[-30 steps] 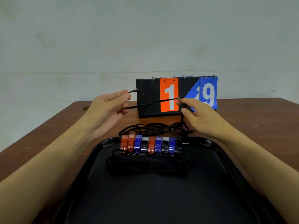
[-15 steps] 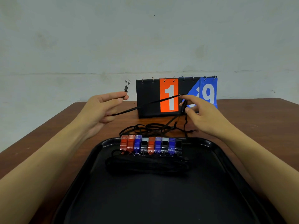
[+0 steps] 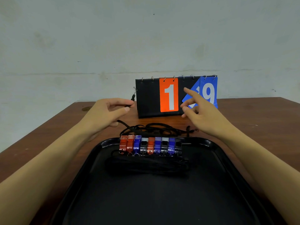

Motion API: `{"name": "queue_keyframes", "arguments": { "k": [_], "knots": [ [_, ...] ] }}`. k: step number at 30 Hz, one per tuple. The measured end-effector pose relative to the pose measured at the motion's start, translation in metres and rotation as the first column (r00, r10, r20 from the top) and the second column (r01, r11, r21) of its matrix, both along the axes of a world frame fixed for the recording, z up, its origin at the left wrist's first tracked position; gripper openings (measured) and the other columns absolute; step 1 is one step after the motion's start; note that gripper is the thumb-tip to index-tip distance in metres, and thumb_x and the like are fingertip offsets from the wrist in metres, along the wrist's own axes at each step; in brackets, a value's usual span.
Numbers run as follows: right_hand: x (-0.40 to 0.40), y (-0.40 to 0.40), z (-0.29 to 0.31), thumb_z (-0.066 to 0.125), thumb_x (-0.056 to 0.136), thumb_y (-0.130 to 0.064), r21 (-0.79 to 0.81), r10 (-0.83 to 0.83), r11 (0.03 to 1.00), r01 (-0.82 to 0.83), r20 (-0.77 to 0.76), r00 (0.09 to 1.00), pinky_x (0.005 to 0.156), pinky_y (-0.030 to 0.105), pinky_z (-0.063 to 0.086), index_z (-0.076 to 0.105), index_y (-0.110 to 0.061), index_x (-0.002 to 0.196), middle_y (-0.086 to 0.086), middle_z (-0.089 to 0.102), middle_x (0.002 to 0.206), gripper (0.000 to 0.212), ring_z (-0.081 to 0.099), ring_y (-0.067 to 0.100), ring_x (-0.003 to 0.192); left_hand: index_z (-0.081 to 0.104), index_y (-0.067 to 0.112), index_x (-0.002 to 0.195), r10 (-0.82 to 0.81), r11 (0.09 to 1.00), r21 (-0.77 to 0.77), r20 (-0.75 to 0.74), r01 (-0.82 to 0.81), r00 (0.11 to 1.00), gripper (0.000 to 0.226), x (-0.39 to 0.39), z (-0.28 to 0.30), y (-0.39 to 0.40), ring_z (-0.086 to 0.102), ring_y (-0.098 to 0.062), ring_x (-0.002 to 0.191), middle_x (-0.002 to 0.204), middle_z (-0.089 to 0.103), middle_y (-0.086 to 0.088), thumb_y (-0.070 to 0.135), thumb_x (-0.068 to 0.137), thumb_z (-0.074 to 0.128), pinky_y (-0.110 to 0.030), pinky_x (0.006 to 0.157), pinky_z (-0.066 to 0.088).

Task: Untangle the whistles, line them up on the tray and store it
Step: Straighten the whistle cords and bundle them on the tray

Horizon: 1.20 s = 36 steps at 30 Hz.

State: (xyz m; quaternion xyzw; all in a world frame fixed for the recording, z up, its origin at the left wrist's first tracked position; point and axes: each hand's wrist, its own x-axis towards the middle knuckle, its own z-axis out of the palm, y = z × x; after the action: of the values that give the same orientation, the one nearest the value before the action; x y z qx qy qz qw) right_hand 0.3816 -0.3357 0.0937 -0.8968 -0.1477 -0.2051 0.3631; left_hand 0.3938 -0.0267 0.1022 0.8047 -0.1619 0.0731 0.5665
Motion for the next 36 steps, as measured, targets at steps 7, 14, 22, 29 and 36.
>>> {"name": "queue_keyframes", "arguments": {
  "k": [7, 14, 22, 29, 36],
  "knots": [
    [-0.014, 0.018, 0.007, 0.054, 0.103, -0.034, -0.007, 0.188, 0.982, -0.188, 0.005, 0.982, 0.087, 0.015, 0.051, 0.046, -0.035, 0.148, -0.019, 0.06, 0.125, 0.046, 0.059, -0.003, 0.11, 0.072, 0.024, 0.125, -0.238, 0.971, 0.045, 0.077, 0.236, 0.968, 0.032, -0.026, 0.011, -0.018, 0.036, -0.013, 0.06, 0.094, 0.076, 0.019, 0.008, 0.104, 0.054, -0.019, 0.054, 0.038],
    [-0.03, 0.033, 0.014, 0.061, 0.101, -0.027, 0.161, 0.314, 0.939, -0.304, -0.041, 0.949, 0.078, 0.024, 0.06, 0.065, -0.026, 0.124, -0.001, 0.075, 0.088, 0.023, 0.073, 0.01, 0.076, 0.069, 0.046, 0.121, -0.311, 0.902, 0.342, 0.093, 0.263, 0.946, 0.027, -0.04, 0.007, -0.031, 0.06, -0.012, 0.062, 0.069, 0.069, -0.013, 0.028, 0.101, 0.062, -0.021, 0.07, 0.05],
    [-0.026, 0.029, 0.015, 0.064, 0.099, -0.019, 0.192, 0.221, 0.953, -0.235, 0.09, 0.971, 0.078, 0.021, 0.059, 0.072, -0.021, 0.1, -0.004, 0.075, 0.083, 0.008, 0.072, 0.008, 0.075, 0.065, 0.027, 0.114, -0.248, 0.903, 0.4, 0.198, 0.153, 0.948, 0.021, -0.026, 0.004, -0.025, 0.075, -0.01, 0.089, 0.102, 0.076, 0.007, 0.014, 0.098, 0.068, -0.023, 0.072, 0.059],
    [-0.019, 0.012, 0.013, 0.068, 0.095, -0.023, 0.085, 0.126, 0.988, -0.13, 0.058, 0.99, 0.08, 0.022, 0.057, 0.071, -0.023, 0.093, -0.008, 0.074, 0.087, 0.003, 0.07, 0.01, 0.085, 0.071, 0.034, 0.105, 0.06, 0.879, 0.433, 0.314, -0.2, 0.947, 0.019, -0.006, -0.003, -0.011, 0.069, 0.005, 0.094, 0.085, 0.077, 0.018, 0.018, 0.098, 0.063, -0.032, 0.098, 0.053],
    [-0.024, 0.017, 0.011, 0.04, 0.104, -0.026, -0.105, 0.139, 0.982, -0.155, -0.14, 0.98, 0.071, 0.034, 0.046, 0.052, -0.018, 0.086, 0.004, 0.06, 0.081, 0.024, 0.051, 0.016, 0.073, 0.066, 0.025, 0.121, -0.006, 0.995, 0.1, 0.156, -0.009, 0.988, 0.022, -0.017, 0.006, -0.016, 0.069, -0.006, 0.08, 0.096, 0.075, 0.004, 0.016, 0.104, 0.055, -0.021, 0.082, 0.059]
  ]
}}
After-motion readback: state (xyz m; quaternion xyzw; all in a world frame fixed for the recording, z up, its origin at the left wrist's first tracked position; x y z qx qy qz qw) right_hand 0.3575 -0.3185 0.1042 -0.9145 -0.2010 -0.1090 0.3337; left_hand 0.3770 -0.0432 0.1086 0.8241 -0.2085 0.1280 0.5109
